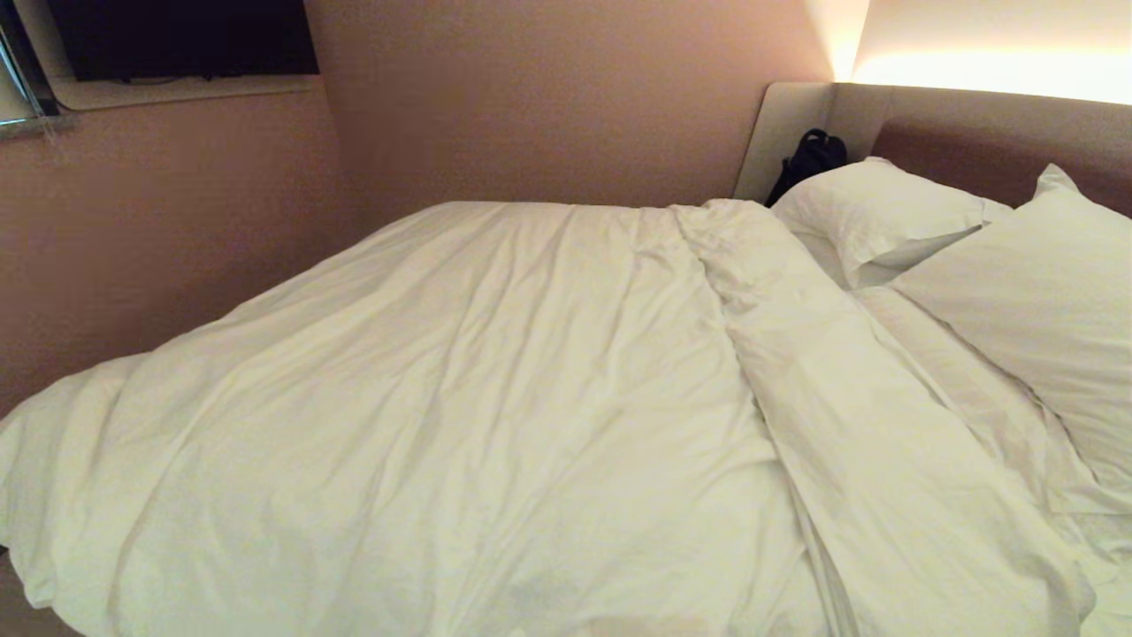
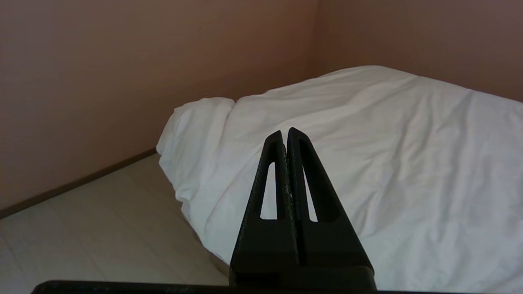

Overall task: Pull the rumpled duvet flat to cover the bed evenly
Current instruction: Flatten the corners of the folded blanket

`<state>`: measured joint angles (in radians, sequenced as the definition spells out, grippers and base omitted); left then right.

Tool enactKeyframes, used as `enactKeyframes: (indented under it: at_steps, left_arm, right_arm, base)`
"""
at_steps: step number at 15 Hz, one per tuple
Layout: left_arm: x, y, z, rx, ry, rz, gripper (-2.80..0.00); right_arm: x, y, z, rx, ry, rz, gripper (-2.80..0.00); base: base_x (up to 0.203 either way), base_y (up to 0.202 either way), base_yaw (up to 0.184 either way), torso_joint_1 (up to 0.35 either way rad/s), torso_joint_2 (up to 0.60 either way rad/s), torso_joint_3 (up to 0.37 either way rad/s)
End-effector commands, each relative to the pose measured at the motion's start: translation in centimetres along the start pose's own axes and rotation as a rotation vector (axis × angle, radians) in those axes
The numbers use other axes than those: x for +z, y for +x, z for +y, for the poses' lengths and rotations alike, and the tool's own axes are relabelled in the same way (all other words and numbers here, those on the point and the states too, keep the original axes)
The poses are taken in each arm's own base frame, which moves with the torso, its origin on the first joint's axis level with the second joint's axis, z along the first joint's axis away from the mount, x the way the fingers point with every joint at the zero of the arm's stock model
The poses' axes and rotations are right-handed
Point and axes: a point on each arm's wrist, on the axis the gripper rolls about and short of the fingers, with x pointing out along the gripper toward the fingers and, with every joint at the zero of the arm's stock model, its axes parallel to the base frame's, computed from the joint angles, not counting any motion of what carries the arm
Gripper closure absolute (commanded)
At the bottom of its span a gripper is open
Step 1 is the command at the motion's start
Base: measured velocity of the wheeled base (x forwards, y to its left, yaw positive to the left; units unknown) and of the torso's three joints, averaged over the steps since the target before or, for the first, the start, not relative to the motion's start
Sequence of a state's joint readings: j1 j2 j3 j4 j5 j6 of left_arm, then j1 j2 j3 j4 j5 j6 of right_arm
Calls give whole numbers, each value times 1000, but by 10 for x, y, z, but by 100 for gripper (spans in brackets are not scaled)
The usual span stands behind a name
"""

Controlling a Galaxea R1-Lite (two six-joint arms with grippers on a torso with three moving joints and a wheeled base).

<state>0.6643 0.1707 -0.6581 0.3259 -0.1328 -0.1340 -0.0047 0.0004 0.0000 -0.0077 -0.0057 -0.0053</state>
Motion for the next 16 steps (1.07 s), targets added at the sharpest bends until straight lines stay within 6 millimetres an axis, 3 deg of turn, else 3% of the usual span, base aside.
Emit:
enactKeyframes:
  at_steps: [1,6,11,16]
  left_arm:
    - [-4,-7,1,-13,-2,-5,0]
    - [-4,-4,2,-8,-3,22,0]
    - [0,31,11,-72,33,200,0]
    - [-37,33,27,-111,96,326,0]
  right_arm:
    - [0,0,0,0,-1,0,0]
    - [0,0,0,0,-1,0,0]
    - [0,0,0,0,-1,0,0]
    - [0,0,0,0,-1,0,0]
  base:
    - [0,0,0,0,0,0]
    - [0,0,0,0,0,0]
    - [0,0,0,0,0,0]
    - [0,0,0,0,0,0]
